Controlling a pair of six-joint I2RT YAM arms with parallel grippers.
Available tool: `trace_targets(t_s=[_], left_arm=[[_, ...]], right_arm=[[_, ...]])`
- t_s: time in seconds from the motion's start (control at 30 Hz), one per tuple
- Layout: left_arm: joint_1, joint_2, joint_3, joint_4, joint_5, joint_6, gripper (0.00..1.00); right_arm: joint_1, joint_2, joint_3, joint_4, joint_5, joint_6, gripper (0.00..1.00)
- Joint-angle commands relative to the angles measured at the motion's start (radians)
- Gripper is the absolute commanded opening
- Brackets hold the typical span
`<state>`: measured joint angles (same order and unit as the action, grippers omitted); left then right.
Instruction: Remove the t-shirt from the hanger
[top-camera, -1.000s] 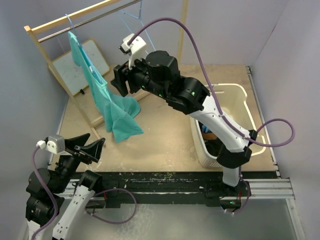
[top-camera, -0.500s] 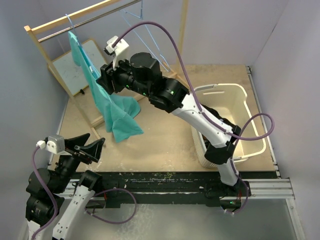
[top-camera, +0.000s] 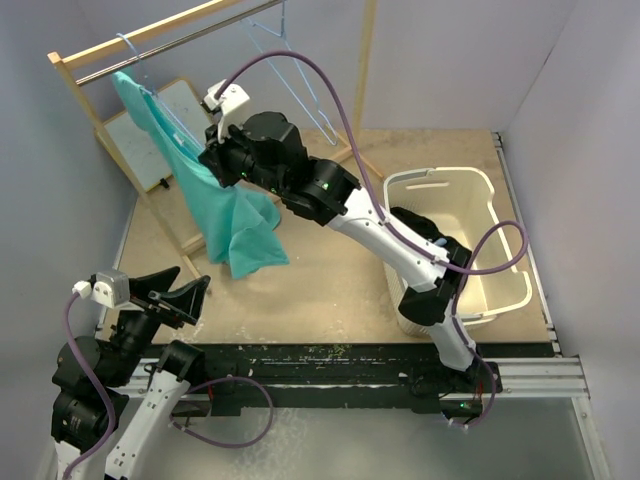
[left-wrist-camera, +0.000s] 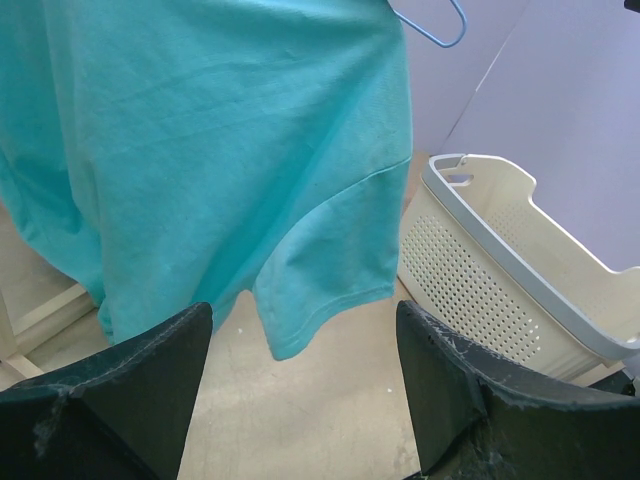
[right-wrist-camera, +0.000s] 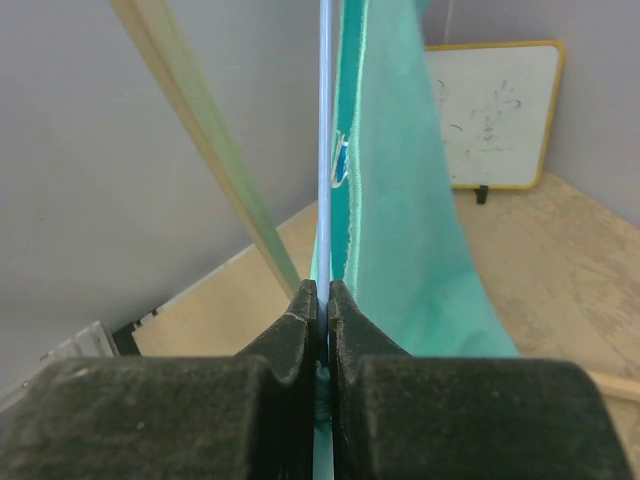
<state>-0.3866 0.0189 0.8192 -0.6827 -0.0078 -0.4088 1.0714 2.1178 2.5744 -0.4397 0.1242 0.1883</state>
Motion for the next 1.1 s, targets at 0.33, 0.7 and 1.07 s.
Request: trace_targets(t_s=[0.33,0.7,1.07], left_arm=[[0.003,0.011,0.010,0.034,0.050,0.010,1.00],[0.003,0.023,0.019,0.060,0.097,0.047,0.99],[0.003,0.235,0.252,0.231,0.274,0.201,0.99]], right_arm=[[-0.003,-0.197,-0.024,0.173,0.230,-0.129,0.00],[-0.018,-0.394,-0.248,0.036,0.184,-0.044,0.00],[-0.018,-0.866,-0.817,-0.103,-0.147,0.072,0.00]])
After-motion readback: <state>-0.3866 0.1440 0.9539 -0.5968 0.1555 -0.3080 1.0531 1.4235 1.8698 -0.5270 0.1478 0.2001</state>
